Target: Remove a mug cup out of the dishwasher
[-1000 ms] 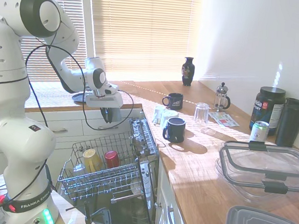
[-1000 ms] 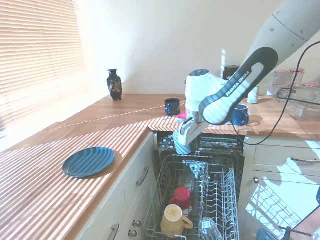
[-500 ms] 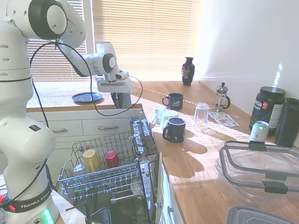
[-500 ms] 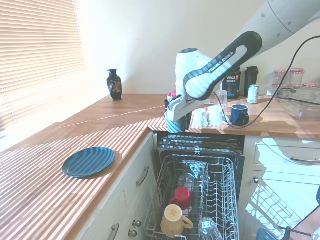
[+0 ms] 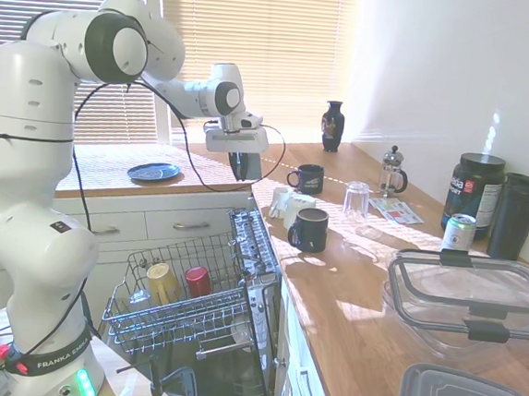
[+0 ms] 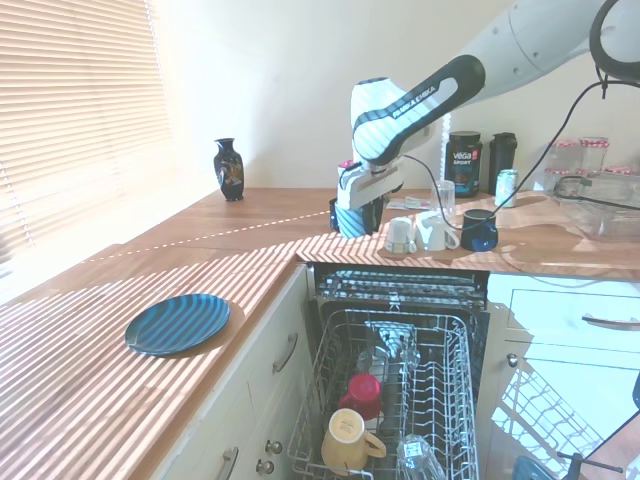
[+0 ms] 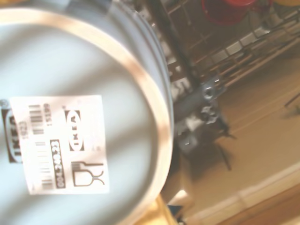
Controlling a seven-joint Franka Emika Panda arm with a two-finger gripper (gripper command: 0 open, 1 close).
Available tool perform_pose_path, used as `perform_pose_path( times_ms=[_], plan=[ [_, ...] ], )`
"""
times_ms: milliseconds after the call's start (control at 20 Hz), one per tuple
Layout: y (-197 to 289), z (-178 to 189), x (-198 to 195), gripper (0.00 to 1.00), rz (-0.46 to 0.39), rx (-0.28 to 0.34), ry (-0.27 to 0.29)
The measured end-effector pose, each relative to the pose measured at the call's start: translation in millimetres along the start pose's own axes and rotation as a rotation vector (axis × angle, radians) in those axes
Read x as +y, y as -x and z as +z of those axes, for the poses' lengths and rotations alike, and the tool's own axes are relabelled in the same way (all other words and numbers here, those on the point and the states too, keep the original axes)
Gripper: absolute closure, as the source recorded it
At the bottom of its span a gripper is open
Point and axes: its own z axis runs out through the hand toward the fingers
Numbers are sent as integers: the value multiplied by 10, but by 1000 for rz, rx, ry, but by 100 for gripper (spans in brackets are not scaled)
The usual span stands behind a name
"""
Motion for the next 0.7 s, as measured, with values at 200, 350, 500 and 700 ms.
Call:
perform_pose_path(
  times_ms=[200, 350, 500, 700],
  plan=[
    [-160, 225, -82, 100, 3, -28, 11],
    [-251, 295, -94, 100, 6, -45, 26],
    [-315, 355, -61, 100, 12, -58, 43],
    [-367, 459, -37, 100, 15, -74, 62]
  ],
)
